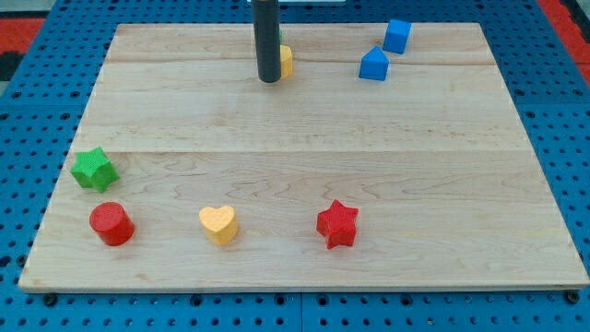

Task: Push the green circle above the yellow hexagon

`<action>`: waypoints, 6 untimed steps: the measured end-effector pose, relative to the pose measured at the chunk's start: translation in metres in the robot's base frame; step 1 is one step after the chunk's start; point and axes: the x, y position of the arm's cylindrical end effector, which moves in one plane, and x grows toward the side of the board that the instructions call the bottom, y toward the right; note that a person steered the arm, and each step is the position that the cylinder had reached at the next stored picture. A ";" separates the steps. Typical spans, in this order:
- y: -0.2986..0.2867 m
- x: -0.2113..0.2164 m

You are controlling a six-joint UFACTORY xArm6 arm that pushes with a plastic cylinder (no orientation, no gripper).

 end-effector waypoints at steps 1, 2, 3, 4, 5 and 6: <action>-0.048 -0.011; -0.030 -0.017; 0.019 -0.021; 0.026 -0.015; -0.030 -0.003; -0.071 -0.042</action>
